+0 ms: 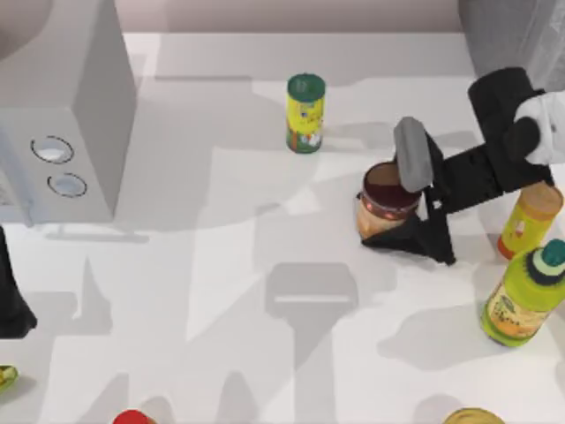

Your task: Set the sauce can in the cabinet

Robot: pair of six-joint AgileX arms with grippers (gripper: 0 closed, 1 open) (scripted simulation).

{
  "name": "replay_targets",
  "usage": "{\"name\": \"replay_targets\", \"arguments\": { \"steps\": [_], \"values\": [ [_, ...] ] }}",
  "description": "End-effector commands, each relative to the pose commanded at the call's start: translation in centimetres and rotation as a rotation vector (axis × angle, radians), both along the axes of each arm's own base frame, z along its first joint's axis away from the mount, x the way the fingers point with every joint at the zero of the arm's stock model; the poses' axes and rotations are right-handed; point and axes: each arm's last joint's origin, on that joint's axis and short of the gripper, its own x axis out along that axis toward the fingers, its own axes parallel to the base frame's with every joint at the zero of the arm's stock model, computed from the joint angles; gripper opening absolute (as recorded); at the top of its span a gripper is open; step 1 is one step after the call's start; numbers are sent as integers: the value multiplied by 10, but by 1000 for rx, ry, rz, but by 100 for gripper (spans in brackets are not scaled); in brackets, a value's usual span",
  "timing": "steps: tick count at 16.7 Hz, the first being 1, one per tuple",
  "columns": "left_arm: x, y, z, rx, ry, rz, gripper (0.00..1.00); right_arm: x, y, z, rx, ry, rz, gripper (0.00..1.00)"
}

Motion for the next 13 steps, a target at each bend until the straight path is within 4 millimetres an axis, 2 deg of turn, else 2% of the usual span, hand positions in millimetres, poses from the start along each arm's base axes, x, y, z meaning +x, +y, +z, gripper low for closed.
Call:
{"name": "replay_targets", "arguments": {
  "steps": [3,5,10,12,13],
  "values": [
    [0,0,0,0,0,0,100,0,7,14,7,45,21,0],
    [0,0,0,0,0,0,100,4,7,41,7,58,19,0],
    [0,0,0,0,0,0,100,4,0,127,1,12,-2,0],
    [0,0,0,0,0,0,100,1,-2,146,-3,-8,-7,0],
    [0,0,0,0,0,0,100,1,-3,149,-4,-12,-8,0]
  ]
}}
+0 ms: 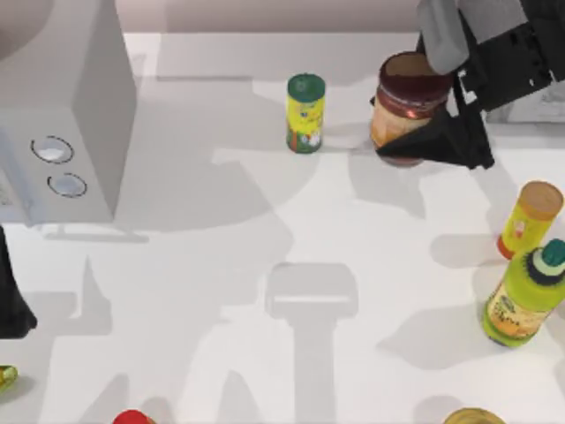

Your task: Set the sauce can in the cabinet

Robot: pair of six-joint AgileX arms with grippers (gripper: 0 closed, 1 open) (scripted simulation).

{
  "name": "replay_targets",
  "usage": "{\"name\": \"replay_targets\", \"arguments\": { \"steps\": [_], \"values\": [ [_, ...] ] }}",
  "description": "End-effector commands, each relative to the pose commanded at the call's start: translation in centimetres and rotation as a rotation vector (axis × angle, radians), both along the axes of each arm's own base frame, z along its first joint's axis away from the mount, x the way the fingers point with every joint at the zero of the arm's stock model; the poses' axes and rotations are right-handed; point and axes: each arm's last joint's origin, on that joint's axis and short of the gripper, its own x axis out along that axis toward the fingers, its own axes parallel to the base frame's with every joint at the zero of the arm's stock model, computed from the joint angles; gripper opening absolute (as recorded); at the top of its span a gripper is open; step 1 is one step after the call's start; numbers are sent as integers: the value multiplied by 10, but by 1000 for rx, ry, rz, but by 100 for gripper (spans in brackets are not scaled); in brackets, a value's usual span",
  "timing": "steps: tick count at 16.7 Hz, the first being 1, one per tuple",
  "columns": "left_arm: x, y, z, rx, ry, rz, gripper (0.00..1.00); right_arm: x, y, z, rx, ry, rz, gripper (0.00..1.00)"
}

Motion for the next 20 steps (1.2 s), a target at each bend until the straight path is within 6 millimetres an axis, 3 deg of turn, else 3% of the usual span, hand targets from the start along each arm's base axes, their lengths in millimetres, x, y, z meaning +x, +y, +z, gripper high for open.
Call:
{"name": "replay_targets", "arguments": {
  "steps": [5,9,14,20],
  "values": [
    [0,0,0,0,0,0,100,-2,1,0,-3,5,-4,0],
    [0,0,0,0,0,0,100,-25,-21,15,-56,19,-135,0],
    [0,0,0,0,0,0,100,-90,-60,24,-150,32,-439,0],
    [0,0,0,0,0,0,100,-208,-95,33,-84,-191,-921,0]
  ]
}}
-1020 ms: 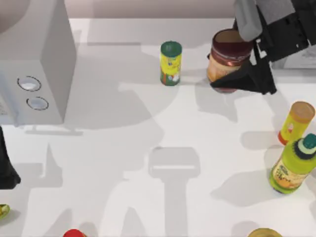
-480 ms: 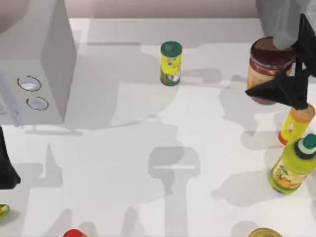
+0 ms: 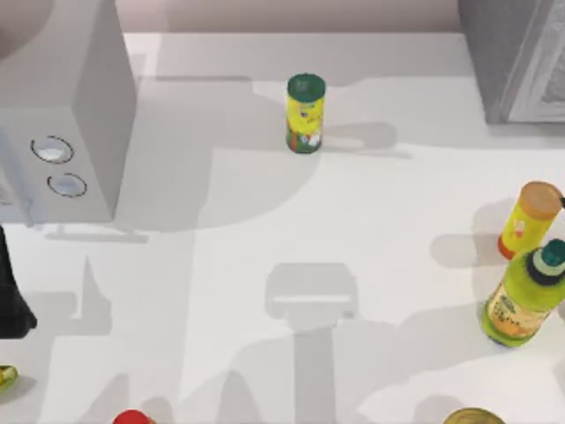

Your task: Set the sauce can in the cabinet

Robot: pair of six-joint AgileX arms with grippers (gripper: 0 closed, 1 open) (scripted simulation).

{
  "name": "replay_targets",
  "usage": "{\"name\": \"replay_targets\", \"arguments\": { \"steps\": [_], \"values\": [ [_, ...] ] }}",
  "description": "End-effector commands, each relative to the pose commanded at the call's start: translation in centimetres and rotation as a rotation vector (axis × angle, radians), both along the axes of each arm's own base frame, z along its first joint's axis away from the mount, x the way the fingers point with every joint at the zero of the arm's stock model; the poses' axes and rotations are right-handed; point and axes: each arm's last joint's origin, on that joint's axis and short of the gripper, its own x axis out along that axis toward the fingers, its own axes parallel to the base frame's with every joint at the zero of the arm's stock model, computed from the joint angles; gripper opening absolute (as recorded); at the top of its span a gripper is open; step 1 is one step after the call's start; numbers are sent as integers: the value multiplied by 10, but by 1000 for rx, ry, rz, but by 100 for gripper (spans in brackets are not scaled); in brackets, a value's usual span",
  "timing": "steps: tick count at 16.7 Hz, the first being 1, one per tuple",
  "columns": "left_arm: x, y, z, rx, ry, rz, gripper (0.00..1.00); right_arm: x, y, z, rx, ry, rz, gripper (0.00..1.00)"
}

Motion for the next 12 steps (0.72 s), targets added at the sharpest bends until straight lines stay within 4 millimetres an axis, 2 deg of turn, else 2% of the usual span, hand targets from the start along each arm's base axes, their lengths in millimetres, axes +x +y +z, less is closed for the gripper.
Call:
{"name": "replay_targets", "arguments": {
  "steps": [2,5,9,12],
  "values": [
    [0,0,0,0,0,0,100,-36,-7,-13,47,-132,-148,0],
    [0,0,0,0,0,0,100,-66,-14,-46,150,-297,-331,0],
    [0,0,0,0,0,0,100,-79,-20,-84,303,-448,-492,0],
    [0,0,0,0,0,0,100,-80,-22,-98,370,-496,-547,0]
  ]
}}
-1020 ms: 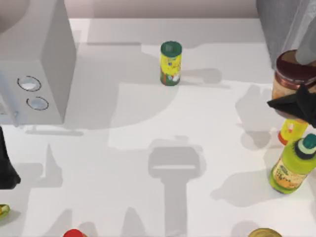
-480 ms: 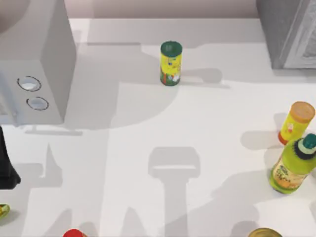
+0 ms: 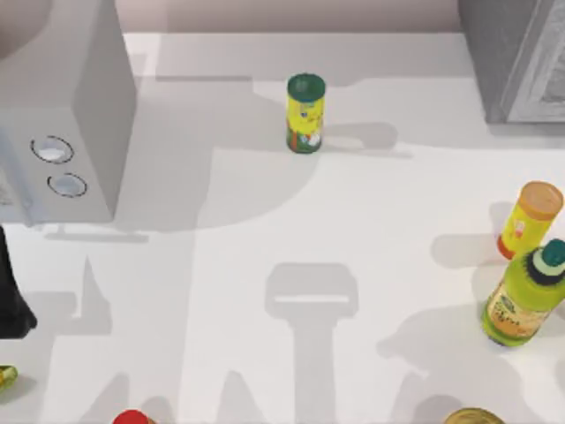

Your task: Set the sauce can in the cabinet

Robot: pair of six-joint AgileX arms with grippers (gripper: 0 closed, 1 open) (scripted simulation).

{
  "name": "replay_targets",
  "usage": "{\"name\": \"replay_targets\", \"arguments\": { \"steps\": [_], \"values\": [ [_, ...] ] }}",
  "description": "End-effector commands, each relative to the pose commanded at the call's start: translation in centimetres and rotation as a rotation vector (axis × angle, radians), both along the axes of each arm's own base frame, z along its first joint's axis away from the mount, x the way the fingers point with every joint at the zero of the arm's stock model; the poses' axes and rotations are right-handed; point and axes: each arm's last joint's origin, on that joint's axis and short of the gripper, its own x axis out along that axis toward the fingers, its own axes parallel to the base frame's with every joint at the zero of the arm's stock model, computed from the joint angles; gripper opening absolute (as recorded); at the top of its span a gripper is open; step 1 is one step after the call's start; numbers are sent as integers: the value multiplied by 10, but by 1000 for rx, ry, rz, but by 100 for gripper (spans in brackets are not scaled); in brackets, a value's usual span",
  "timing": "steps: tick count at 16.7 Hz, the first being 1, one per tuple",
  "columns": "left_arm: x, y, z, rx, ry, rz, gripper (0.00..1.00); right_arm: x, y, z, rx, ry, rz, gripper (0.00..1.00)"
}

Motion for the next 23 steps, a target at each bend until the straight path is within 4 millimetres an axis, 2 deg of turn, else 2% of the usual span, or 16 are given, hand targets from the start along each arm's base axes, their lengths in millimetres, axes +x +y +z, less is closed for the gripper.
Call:
{"name": "replay_targets", "arguments": {
  "steps": [7,9,11,13,15,17,20,23],
  "values": [
    [0,0,0,0,0,0,100,0,1,1,7,7,5,0],
    [0,0,0,0,0,0,100,0,2,12,8,34,15,0],
    [0,0,0,0,0,0,100,2,4,33,8,71,23,0],
    [0,0,0,0,0,0,100,8,6,64,7,109,26,0],
    [0,0,0,0,0,0,100,18,9,105,4,136,24,0],
    [0,0,0,0,0,0,100,35,12,155,1,138,18,0],
    [0,0,0,0,0,0,100,60,20,242,3,74,11,0],
    [0,0,0,0,0,0,100,86,29,307,7,24,8,0]
  ]
}}
